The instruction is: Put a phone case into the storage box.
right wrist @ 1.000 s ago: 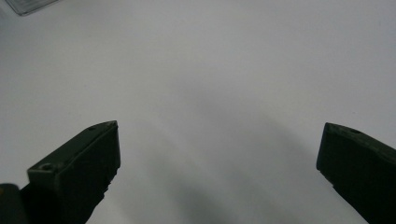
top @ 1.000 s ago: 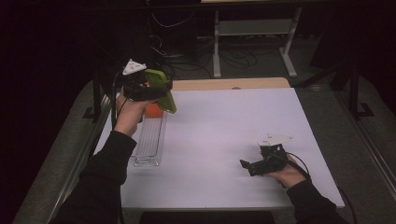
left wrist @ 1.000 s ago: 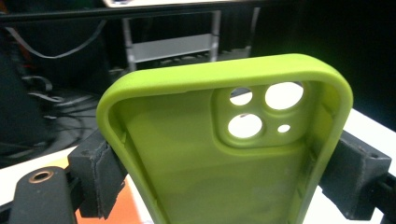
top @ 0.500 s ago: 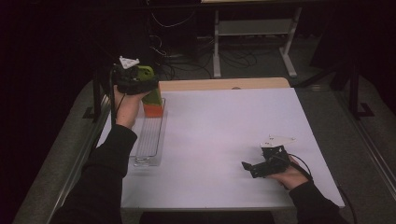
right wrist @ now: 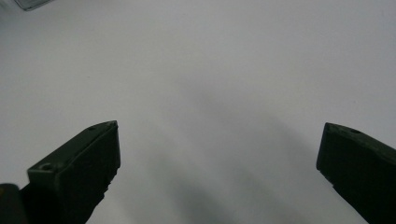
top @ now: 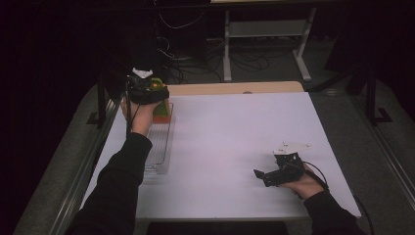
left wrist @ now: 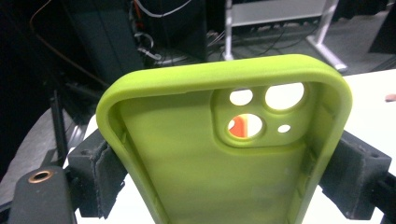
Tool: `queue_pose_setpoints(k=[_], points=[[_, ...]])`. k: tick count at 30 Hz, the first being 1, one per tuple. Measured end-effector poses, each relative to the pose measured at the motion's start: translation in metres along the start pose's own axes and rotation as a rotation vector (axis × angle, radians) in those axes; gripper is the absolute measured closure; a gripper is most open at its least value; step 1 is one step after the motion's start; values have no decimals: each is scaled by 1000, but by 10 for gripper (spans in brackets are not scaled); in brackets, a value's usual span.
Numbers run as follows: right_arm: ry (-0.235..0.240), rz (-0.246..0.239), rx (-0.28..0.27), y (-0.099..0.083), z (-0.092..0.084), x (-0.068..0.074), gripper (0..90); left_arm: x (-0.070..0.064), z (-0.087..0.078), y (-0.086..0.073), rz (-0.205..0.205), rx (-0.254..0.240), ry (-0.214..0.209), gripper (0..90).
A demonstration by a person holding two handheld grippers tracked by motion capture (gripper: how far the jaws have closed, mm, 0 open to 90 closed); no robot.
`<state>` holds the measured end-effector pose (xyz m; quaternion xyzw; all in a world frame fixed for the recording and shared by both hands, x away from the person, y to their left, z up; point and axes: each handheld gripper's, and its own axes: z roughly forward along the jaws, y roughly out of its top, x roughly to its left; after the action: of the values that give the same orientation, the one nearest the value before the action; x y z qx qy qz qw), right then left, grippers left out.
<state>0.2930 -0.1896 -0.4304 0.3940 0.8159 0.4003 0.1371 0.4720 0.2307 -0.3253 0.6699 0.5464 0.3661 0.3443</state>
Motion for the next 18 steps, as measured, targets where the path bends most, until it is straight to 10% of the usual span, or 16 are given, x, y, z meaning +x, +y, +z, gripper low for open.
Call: queue_pose_setpoints(k=[18], points=[[5,7,2,1,1,1,0,-2,24,-20,-26,70,39,128]])
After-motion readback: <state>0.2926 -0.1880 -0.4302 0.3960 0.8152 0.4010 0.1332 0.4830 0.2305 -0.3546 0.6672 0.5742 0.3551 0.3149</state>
